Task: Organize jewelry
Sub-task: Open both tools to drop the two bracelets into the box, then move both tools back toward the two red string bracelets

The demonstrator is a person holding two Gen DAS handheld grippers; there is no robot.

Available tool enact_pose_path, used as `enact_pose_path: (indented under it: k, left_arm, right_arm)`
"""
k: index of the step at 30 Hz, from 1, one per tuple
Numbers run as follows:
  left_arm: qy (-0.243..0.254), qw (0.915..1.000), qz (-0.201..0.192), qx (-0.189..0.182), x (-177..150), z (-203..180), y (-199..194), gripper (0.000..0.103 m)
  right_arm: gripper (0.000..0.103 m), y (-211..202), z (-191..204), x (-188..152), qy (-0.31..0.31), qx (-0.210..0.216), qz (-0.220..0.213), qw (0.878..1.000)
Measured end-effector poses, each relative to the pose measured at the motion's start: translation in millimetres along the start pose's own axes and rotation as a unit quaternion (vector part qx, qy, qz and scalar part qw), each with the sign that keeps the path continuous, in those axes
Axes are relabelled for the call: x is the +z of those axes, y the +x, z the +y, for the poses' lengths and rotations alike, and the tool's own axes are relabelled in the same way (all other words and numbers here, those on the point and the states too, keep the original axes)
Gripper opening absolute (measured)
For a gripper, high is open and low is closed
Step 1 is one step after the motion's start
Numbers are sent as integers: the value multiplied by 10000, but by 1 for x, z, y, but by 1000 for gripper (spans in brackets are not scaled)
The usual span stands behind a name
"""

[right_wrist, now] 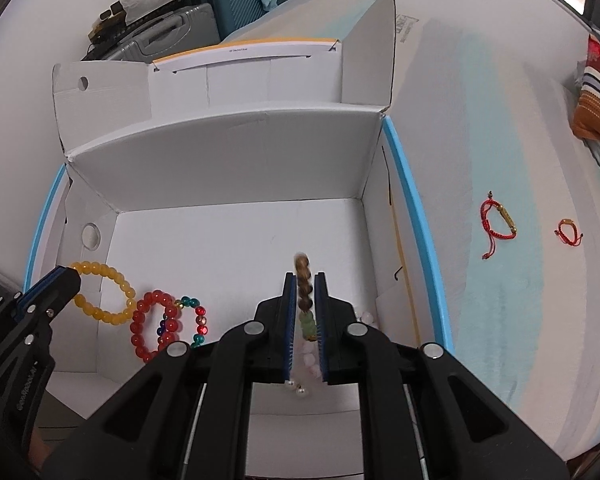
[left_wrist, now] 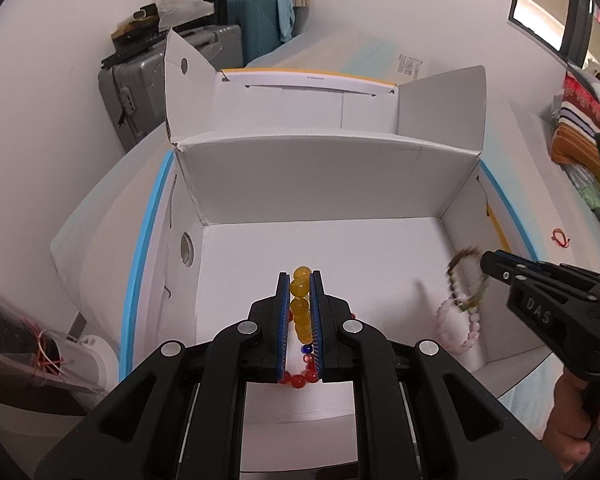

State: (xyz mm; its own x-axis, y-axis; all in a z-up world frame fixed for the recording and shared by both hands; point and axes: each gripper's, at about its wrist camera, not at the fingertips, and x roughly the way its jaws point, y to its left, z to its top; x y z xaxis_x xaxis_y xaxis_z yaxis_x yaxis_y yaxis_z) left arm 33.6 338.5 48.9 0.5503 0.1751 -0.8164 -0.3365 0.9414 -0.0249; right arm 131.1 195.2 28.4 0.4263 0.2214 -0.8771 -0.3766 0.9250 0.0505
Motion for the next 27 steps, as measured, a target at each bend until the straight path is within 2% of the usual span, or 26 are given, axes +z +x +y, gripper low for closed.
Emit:
enact_pose_path:
  k: [2, 4, 6, 8, 9, 11, 13, 20, 24, 27]
  left_arm:
    - [3, 10000, -4, 57, 0, -1, 0, 12]
    - [-27, 10000, 30, 54, -1, -1, 0, 14]
    - [-50, 10000, -1, 72, 0, -3, -2, 27]
    - [-84, 9999, -60, 117, 0, -5, -5, 45]
    - [-84, 9999, -89, 122, 0, -6, -6, 49]
    - [-31, 9996, -167, 222, 0, -12, -9, 75]
    - [92, 9989, -287, 353, 0, -21, -12, 84]
    - [213, 9987, -362, 289, 2, -53, -14, 97]
    - [403, 9978, -450, 273, 3, -82, -14, 97]
    - [503, 9977, -452, 111, 4, -107, -13, 97]
  right_arm:
    - [12, -1, 0, 0, 6, 30, 8, 10000]
    - [27, -3, 0, 0, -15, 61, 20, 10000]
    - [36, -7, -2, 1, -24, 43, -33, 10000]
    - [43, -11, -5, 1, -24, 62, -73, 10000]
    - [46, -14, -8, 1, -26, 59, -99, 9999]
    - [52, -19, -14, 1, 5, 33, -148, 9999]
    - [55, -25, -23, 0, 83, 47, -175, 9998]
    - [78, -46, -59, -4, 332, -41, -448, 9984]
    - [90, -66, -83, -10, 277, -135, -755, 9967]
    - [93, -76, -104, -14, 337, -251, -849, 9955]
